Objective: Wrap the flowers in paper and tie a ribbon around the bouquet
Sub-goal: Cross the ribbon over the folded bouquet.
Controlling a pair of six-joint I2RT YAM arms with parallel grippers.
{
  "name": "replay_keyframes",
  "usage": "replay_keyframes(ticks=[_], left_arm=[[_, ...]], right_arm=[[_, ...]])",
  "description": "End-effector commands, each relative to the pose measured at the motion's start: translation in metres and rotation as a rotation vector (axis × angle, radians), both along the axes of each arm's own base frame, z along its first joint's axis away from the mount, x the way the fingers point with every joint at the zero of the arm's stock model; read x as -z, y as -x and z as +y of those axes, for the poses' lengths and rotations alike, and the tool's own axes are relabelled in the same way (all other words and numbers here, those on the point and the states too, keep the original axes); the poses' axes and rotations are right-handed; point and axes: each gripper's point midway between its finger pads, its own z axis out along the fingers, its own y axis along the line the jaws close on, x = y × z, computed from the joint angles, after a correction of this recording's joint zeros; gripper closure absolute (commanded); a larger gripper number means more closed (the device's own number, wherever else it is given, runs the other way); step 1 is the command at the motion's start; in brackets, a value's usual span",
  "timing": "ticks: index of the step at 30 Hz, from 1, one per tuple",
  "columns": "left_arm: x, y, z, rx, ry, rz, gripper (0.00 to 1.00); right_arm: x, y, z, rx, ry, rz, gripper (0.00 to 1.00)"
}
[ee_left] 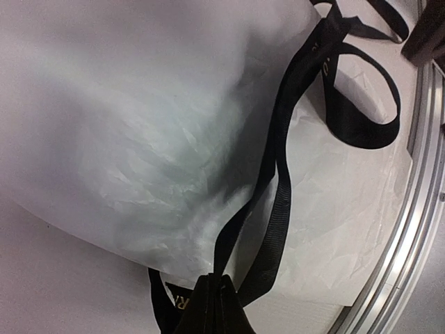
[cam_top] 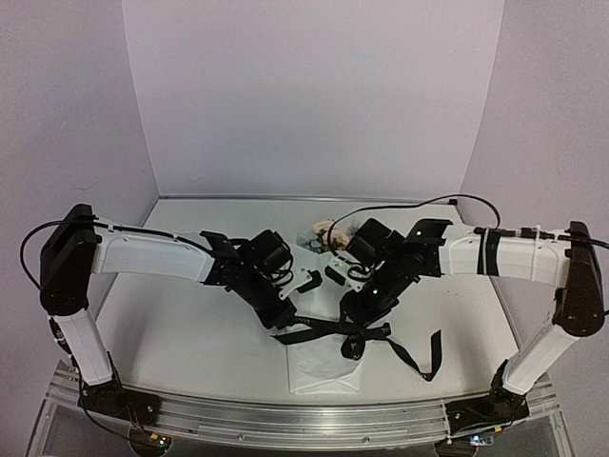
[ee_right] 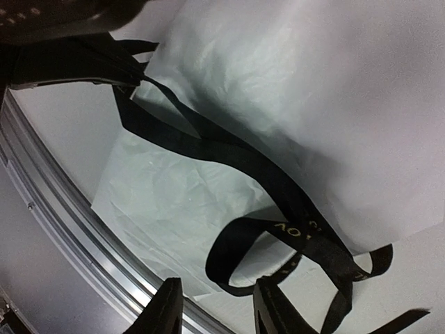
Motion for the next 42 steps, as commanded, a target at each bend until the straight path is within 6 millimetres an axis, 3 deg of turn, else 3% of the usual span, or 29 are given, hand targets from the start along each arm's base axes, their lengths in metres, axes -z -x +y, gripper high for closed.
replay_keyframes(ticks=[1,4,7,13,17,22,31,36,38,42], left_arm=[[-0.043,-0.008,-0.007,-0.014,0.177,0.002,1.00],[-0.048,-0.007,-0.006,-0.004,0.217,0.040,1.00],[-0.048,-0.008,-0.004,-0.003,0.226,0.056,1.00],[-0.047,-0.010,0.000,-0.006,0.229,0.071,1.00],[-0.048,-0.010,0.000,-0.008,0.233,0.073,1.00],[-0.046,-0.010,0.000,-0.008,0.231,0.081,1.00],[-0.044,-0.011,0.000,-0.012,0.230,0.090,1.00],[-0.042,-0.009,0.001,-0.012,0.227,0.095,1.00],[-0.041,-0.009,0.001,-0.012,0.225,0.097,1.00],[-0.040,-0.008,0.001,-0.010,0.225,0.100,1.00]], right_arm=[[0.000,-0.007,0.034,0.049,-0.093,0.036,0.72],[0.013,-0.020,0.037,0.095,-0.085,-0.007,0.77],[0.018,-0.033,0.027,0.106,-0.049,-0.102,0.65],[0.010,-0.046,0.005,0.031,0.027,-0.258,0.50],[0.018,-0.044,-0.006,0.004,0.069,-0.236,0.48],[0.028,-0.028,-0.014,-0.034,0.094,-0.166,0.50],[0.036,-0.010,-0.018,-0.038,0.109,-0.065,0.63],[0.036,-0.011,-0.022,-0.050,0.139,-0.064,0.81],[0.034,-0.012,-0.025,-0.049,0.156,-0.072,0.97],[0.028,-0.024,-0.038,0.004,0.196,-0.134,1.00]])
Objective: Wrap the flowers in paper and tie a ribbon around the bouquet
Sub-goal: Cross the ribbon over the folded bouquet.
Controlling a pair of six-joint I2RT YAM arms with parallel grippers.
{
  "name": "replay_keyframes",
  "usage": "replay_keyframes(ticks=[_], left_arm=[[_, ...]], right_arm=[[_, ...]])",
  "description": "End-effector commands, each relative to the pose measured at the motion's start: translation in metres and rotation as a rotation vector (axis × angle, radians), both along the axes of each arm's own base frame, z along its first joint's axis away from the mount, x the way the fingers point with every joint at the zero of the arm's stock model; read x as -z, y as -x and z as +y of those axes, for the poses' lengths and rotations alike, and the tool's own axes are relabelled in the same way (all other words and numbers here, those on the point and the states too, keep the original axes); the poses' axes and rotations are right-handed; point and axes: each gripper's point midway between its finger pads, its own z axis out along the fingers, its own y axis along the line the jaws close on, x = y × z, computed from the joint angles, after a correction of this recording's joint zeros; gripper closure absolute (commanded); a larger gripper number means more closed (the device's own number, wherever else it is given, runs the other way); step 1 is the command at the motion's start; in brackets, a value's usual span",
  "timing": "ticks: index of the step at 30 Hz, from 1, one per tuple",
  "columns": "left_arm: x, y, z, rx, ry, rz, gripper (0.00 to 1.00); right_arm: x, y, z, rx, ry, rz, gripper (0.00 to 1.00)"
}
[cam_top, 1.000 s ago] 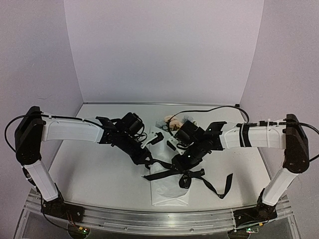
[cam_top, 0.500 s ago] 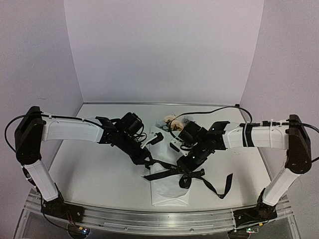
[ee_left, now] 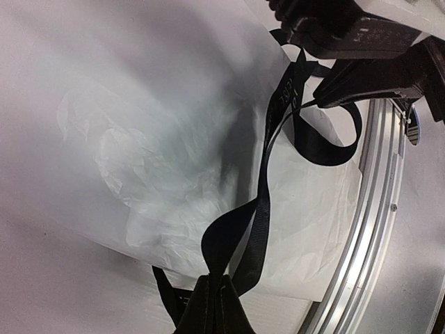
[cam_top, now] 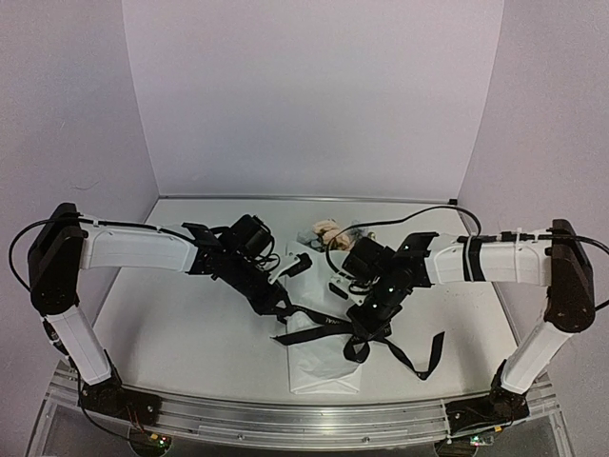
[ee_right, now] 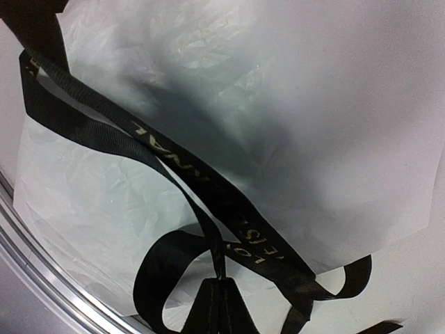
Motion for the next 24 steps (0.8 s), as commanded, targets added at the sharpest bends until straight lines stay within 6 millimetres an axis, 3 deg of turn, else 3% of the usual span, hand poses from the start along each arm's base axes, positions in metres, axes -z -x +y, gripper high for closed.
replay_keyframes(ticks=[1,7,12,14,24], left_arm=[[-0.012,0.000,-0.002,0.002,0.047,-0.008,1.00],[-0.012,0.001,-0.002,0.006,0.048,-0.003,1.00],[-0.012,0.002,-0.002,0.007,0.048,-0.001,1.00],[-0.012,0.003,-0.002,0.011,0.052,0.004,1.00],[-0.015,0.011,-0.007,0.045,0.076,0.048,1.00]], right_arm=[[-0.017,-0.018,-0.017,0.063,0.043,-0.099,1.00],[-0.030,-0.037,-0.045,0.184,0.074,-0.225,1.00],[-0.037,-0.039,-0.057,0.226,0.053,-0.292,1.00],[-0.039,-0.034,-0.053,0.212,0.017,-0.268,1.00],[-0.037,0.027,0.008,-0.060,-0.112,-0.092,1.00]])
